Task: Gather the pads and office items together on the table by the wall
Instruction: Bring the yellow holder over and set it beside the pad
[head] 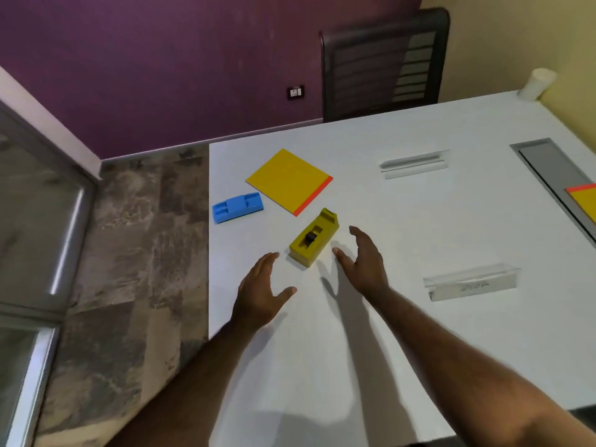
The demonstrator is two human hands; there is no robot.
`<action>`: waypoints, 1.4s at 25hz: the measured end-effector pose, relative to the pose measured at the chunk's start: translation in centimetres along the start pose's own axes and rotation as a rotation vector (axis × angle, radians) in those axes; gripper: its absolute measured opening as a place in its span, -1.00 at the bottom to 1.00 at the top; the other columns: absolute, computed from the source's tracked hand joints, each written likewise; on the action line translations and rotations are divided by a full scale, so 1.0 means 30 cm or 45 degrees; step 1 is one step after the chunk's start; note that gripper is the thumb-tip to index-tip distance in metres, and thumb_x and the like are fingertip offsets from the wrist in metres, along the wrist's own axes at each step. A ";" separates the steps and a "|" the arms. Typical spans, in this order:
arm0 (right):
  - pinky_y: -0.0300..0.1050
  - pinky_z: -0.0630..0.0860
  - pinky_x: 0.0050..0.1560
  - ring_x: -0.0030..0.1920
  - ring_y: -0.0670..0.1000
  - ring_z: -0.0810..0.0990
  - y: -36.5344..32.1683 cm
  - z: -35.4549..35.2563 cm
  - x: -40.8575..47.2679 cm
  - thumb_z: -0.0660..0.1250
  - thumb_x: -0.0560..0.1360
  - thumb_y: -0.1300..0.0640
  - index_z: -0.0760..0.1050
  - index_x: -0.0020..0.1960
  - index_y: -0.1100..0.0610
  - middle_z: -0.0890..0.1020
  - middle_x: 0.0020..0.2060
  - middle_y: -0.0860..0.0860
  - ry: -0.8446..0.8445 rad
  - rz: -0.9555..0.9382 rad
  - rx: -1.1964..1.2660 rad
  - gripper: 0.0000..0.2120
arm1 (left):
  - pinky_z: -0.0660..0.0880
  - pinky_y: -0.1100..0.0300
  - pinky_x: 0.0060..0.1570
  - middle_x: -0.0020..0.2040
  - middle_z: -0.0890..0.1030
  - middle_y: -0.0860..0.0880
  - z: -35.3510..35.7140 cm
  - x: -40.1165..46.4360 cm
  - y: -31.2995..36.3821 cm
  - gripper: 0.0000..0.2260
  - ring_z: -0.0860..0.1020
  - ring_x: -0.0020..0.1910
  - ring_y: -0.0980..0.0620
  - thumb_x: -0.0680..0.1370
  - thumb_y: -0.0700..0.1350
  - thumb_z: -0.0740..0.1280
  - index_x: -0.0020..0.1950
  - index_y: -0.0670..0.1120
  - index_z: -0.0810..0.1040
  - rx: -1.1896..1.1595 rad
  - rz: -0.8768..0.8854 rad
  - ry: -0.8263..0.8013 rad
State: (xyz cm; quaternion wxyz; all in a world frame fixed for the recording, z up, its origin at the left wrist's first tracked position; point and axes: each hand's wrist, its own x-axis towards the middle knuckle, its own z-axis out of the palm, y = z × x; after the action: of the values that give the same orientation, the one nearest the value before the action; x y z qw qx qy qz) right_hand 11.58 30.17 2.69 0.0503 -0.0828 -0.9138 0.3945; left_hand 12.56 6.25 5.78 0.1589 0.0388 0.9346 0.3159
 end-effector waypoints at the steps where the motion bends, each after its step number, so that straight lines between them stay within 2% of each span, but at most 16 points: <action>1: 0.10 0.33 0.39 0.40 0.12 0.39 0.013 0.011 0.038 0.22 0.51 -0.20 0.27 0.46 0.19 0.41 0.41 0.13 -0.025 0.017 0.015 -0.34 | 0.31 0.02 0.39 0.53 0.24 0.02 0.011 0.034 0.009 -0.27 0.29 0.47 -0.02 0.45 0.16 0.41 0.52 0.04 0.14 0.019 -0.009 -0.015; 7: 0.07 0.37 0.36 0.35 0.12 0.43 0.071 0.098 0.244 0.26 0.56 -0.08 0.29 0.44 0.19 0.44 0.39 0.12 -0.111 0.104 0.124 -0.45 | 0.34 0.05 0.37 0.48 0.34 -0.04 0.088 0.221 0.046 -0.30 0.34 0.43 -0.04 0.44 0.11 0.45 0.48 -0.03 0.23 -0.027 -0.103 -0.052; 10: 0.08 0.38 0.34 0.34 0.12 0.43 0.093 0.132 0.321 0.27 0.56 -0.06 0.30 0.44 0.18 0.44 0.38 0.13 -0.143 0.141 0.149 -0.46 | 0.37 0.11 0.28 0.43 0.41 -0.09 0.135 0.284 0.052 -0.29 0.39 0.39 -0.06 0.42 0.09 0.47 0.46 -0.08 0.27 -0.102 -0.142 0.004; 13: 0.04 0.41 0.27 0.28 0.13 0.48 0.101 0.150 0.381 0.25 0.57 -0.05 0.37 0.38 0.16 0.51 0.31 0.11 -0.218 0.174 0.088 -0.54 | 0.43 0.06 0.26 0.39 0.45 -0.11 0.160 0.327 0.061 -0.28 0.44 0.35 -0.10 0.39 0.06 0.51 0.45 -0.12 0.30 -0.151 -0.160 0.033; 17: -0.07 0.42 -0.03 0.03 0.14 0.58 0.116 0.164 0.416 0.19 0.59 -0.09 0.50 0.21 0.12 0.64 0.05 0.09 -0.255 0.161 -0.020 -0.66 | 0.55 0.14 0.00 0.07 0.65 -0.02 0.177 0.355 0.070 -0.46 0.61 0.00 -0.04 0.28 0.03 0.59 0.18 -0.03 0.49 -0.199 -0.106 0.080; 20: -0.02 0.47 -0.09 -0.05 0.15 0.59 0.123 0.174 0.406 0.12 0.60 -0.14 0.51 0.13 0.10 0.66 -0.05 0.09 -0.218 0.117 -0.073 -0.64 | 0.58 0.13 -0.05 -0.01 0.68 -0.04 0.176 0.363 0.060 -0.50 0.62 -0.10 -0.05 0.24 -0.02 0.61 0.11 -0.05 0.55 -0.228 -0.109 0.136; 22: 0.00 0.47 -0.08 -0.05 0.15 0.59 0.120 0.164 0.380 0.09 0.61 -0.14 0.51 0.13 0.09 0.66 -0.05 0.08 -0.193 0.135 -0.110 -0.63 | 0.56 0.22 -0.09 -0.02 0.68 -0.04 0.167 0.353 0.057 -0.51 0.61 -0.12 -0.03 0.25 -0.02 0.59 0.12 -0.08 0.55 -0.235 -0.082 0.139; 24: 0.02 0.48 -0.07 -0.04 0.15 0.58 0.111 0.147 0.333 0.08 0.61 -0.15 0.51 0.14 0.07 0.66 -0.03 0.07 -0.176 0.166 -0.141 -0.63 | 0.44 0.41 -0.18 -0.04 0.64 0.02 0.152 0.324 0.056 -0.49 0.57 -0.15 0.04 0.27 -0.03 0.60 0.15 -0.09 0.55 -0.192 -0.035 0.134; 26: 0.03 0.49 -0.06 -0.03 0.16 0.59 0.089 0.129 0.269 0.07 0.61 -0.16 0.51 0.15 0.07 0.66 -0.03 0.06 -0.160 0.172 -0.170 -0.62 | 0.38 0.47 -0.18 -0.03 0.62 0.06 0.136 0.277 0.042 -0.46 0.56 -0.13 0.07 0.27 -0.04 0.60 0.18 -0.08 0.53 -0.178 -0.005 0.119; 30: 0.01 0.48 -0.09 -0.05 0.16 0.59 -0.002 0.083 0.098 0.08 0.61 -0.16 0.52 0.12 0.05 0.66 -0.06 0.04 -0.048 0.194 -0.144 -0.64 | 0.52 0.28 -0.01 0.10 0.63 0.04 0.106 0.136 0.010 -0.41 0.60 0.04 0.04 0.27 -0.03 0.59 0.25 -0.06 0.50 -0.281 0.047 0.096; 32: 0.00 0.48 -0.12 -0.07 0.15 0.60 -0.047 0.052 0.006 0.09 0.61 -0.16 0.52 0.12 0.03 0.67 -0.10 0.02 0.029 0.222 -0.106 -0.65 | 0.47 0.33 0.06 0.16 0.60 0.04 0.089 0.056 0.004 -0.40 0.56 0.11 0.06 0.30 -0.07 0.58 0.29 -0.08 0.47 -0.347 0.086 0.117; 35: -0.02 0.47 -0.15 -0.09 0.15 0.62 -0.107 -0.003 -0.147 0.12 0.60 -0.14 0.53 0.12 0.00 0.68 -0.12 0.01 0.138 0.245 -0.072 -0.69 | 0.46 0.29 0.12 0.21 0.57 0.04 0.052 -0.076 0.006 -0.36 0.53 0.16 0.05 0.31 -0.04 0.59 0.33 -0.03 0.43 -0.446 0.129 0.147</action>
State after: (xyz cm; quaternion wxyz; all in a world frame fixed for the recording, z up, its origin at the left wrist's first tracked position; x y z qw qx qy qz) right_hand 15.55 27.23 4.95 0.0591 -0.1925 -0.9083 0.3666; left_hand 15.22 6.89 5.34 0.0931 0.0392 0.8698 0.4830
